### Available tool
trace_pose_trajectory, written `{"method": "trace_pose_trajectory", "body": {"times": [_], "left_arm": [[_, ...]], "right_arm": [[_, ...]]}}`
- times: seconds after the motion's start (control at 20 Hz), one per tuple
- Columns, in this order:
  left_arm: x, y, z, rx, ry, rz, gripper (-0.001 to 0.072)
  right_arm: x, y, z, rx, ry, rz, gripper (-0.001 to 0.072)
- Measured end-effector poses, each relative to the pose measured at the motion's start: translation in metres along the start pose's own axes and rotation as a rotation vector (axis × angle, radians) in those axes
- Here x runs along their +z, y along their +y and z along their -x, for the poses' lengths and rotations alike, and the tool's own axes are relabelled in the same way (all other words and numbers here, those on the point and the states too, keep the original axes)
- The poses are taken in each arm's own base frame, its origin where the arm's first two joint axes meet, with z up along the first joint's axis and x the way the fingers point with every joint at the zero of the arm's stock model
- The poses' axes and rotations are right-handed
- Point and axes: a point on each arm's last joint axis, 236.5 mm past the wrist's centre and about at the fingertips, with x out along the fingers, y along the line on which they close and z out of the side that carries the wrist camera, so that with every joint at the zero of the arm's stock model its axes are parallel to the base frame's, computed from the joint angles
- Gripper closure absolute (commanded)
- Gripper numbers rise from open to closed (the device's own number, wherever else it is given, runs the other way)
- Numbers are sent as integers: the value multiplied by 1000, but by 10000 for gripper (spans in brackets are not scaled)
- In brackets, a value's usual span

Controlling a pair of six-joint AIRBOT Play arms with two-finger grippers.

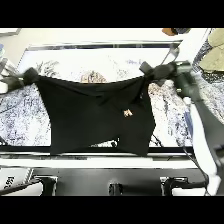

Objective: Fold the clothes and pants, and hang the long-sleeved shirts on hangers.

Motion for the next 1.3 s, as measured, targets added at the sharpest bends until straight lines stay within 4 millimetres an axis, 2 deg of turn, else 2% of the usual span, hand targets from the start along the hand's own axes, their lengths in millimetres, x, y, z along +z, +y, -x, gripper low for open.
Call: {"method": "trace_pose_trajectory", "body": {"times": [0.05, 0.15, 0.25, 0.3, 0.35, 0.4, 0.5, 0.65, 0.75, 0.85, 0.95, 1.05, 1.15, 1.3], "left_arm": [[-10, 0, -20, -2, 6, 9, 692], [-37, -2, -55, -2, 38, 19, 690], [-58, -4, -75, -3, 69, 21, 639], [-66, -4, -80, -2, 82, 25, 532], [-71, -3, -84, -1, 97, 33, 353], [-75, -3, -85, 0, 114, 46, 242], [-75, 4, -80, 7, 162, 73, 241], [-61, 24, -52, 26, 223, 116, 241], [-47, 40, -24, 46, 250, 137, 241], [-40, 57, 7, 75, 285, 152, 241], [-38, 74, 38, 106, 313, 171, 241], [-44, 89, 65, 136, 336, 191, 241], [-55, 101, 86, 159, 357, 215, 242], [-73, 112, 103, 183, 389, 240, 242]], "right_arm": [[-6, -5, -27, 9, 12, -40, 683], [-17, -13, -65, 26, 27, -118, 682], [-25, -20, -88, 29, 38, -172, 660], [-26, -22, -92, 31, 41, -191, 596], [-26, -25, -94, 30, 46, -204, 509], [-24, -29, -92, 23, 55, -219, 421], [-13, -42, -76, 3, 75, -220, 357], [19, -76, -29, -28, 105, -132, 350], [38, -106, 7, -36, 141, -33, 351], [37, -137, 38, -20, 229, 45, 357], [25, -166, 58, 33, 320, 56, 364], [7, -194, 66, 67, 385, 24, 371], [-23, -216, 65, 99, 465, -21, 370], [-72, -230, 57, 129, 564, -57, 370]]}}
